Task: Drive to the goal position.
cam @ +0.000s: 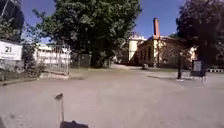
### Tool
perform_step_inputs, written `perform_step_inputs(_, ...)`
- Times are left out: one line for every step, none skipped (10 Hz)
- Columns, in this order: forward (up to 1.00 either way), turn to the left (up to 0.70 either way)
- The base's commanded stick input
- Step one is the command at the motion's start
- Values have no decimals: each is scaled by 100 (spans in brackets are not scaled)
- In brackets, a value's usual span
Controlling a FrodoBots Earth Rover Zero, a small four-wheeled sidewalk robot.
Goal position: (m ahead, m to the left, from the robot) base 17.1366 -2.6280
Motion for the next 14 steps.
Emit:
perform_step_inputs(60, 0)
perform_step_inputs(60, 0)
perform_step_inputs(60, 0)
perform_step_inputs(60, 0)
perform_step_inputs(60, 0)
perform_step_inputs(60, 0)
perform_step_inputs(60, 0)
perform_step_inputs(60, 0)
perform_step_inputs(60, 0)
perform_step_inputs(60, 0)
perform_step_inputs(60, -6)
perform_step_inputs(60, -15)
perform_step_inputs(60, -15)
perform_step_inputs(60, -15)
